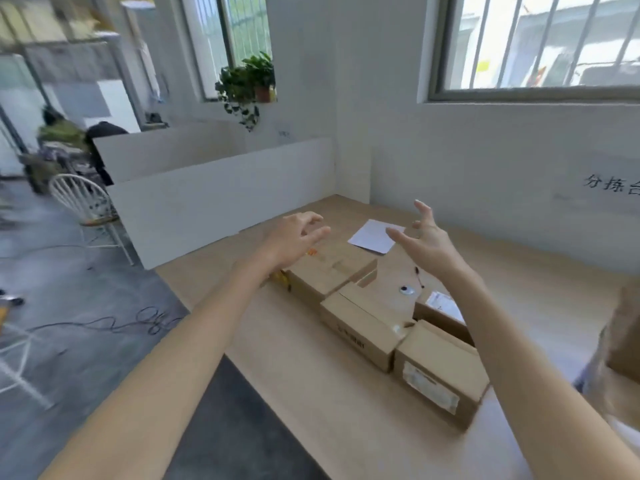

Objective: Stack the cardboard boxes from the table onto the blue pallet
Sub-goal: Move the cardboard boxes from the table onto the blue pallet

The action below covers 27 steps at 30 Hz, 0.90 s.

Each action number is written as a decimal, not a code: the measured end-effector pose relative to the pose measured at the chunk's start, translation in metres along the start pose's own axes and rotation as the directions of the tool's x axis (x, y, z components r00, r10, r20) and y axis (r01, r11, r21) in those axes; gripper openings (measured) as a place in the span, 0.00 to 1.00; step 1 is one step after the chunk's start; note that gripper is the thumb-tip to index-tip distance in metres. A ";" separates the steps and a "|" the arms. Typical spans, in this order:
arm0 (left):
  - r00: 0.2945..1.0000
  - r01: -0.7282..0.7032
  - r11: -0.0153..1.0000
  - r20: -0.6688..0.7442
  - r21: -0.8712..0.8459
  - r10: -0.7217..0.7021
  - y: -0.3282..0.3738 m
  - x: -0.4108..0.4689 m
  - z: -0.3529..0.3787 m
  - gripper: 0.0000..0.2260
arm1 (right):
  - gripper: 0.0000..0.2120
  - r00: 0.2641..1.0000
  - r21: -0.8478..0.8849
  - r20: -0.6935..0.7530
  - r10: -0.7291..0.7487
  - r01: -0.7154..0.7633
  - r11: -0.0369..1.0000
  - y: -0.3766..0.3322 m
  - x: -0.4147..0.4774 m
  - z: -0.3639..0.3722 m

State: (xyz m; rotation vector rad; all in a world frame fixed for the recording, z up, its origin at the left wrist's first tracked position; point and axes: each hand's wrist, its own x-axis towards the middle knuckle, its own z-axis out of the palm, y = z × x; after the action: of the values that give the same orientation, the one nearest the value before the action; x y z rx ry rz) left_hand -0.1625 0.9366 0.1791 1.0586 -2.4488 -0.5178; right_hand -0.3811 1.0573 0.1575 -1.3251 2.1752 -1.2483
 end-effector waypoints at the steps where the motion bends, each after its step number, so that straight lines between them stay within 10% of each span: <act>1: 1.000 0.012 1.000 -0.011 0.007 -0.012 -0.017 0.001 -0.008 0.21 | 0.38 1.000 -0.002 0.019 -0.010 0.010 1.000 -0.010 0.007 0.017; 14: 0.986 0.134 0.988 -0.086 -0.070 -0.140 -0.206 0.079 -0.033 0.20 | 0.36 0.985 -0.085 0.155 -0.074 0.088 0.992 -0.076 0.141 0.213; 27: 0.966 0.232 0.971 0.129 -0.060 -0.223 -0.375 0.238 0.027 0.24 | 0.36 0.956 -0.217 0.254 0.147 -0.092 0.972 -0.024 0.302 0.389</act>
State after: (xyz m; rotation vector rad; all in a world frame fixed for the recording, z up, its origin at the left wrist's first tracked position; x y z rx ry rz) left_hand -0.1025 0.5223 0.0274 1.3213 -2.4020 -0.7615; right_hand -0.2805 0.5993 0.0042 -1.3264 2.1915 -0.7669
